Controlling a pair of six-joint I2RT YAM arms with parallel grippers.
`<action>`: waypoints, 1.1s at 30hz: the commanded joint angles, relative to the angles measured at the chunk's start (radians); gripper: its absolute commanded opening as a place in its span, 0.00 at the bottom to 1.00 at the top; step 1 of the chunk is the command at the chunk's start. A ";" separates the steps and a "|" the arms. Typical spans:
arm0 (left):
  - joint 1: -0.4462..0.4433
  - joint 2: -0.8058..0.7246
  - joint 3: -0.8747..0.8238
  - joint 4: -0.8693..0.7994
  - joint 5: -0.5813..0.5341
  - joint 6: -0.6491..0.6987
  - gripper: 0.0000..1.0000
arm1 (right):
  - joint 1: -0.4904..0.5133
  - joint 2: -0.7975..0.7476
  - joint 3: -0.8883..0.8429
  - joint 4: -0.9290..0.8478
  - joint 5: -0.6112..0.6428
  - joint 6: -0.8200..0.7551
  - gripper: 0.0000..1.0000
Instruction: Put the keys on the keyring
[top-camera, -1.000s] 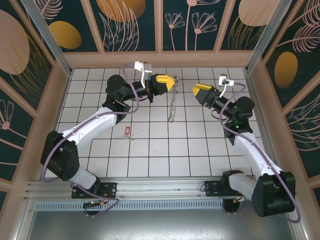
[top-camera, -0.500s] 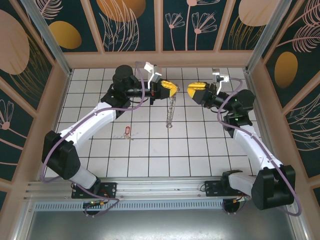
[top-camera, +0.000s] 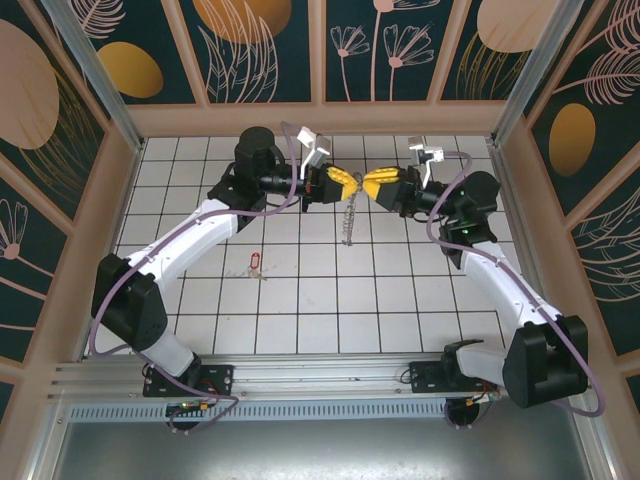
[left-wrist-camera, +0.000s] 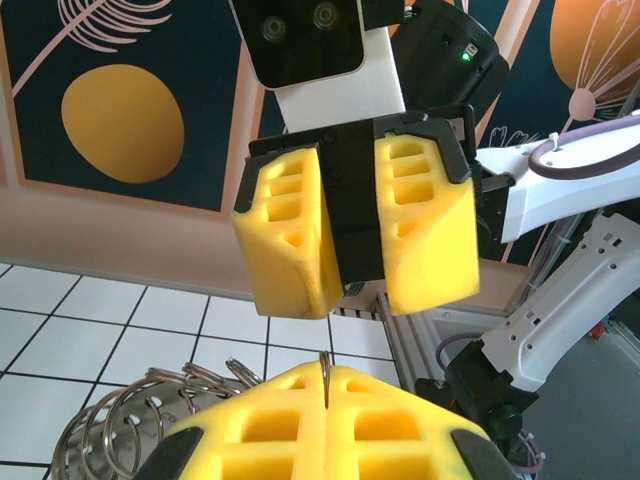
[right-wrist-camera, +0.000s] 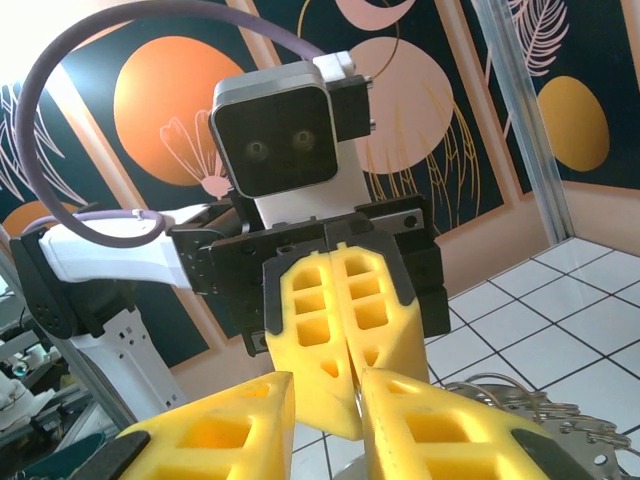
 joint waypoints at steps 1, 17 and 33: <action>0.003 -0.002 0.043 0.021 0.038 0.002 0.00 | 0.011 0.011 0.037 0.021 -0.020 -0.042 0.25; 0.003 -0.008 0.043 0.039 0.039 -0.010 0.00 | 0.010 0.019 0.007 -0.021 -0.010 -0.077 0.29; 0.003 -0.008 0.037 0.067 0.043 -0.029 0.00 | 0.009 0.000 -0.016 -0.050 0.006 -0.101 0.28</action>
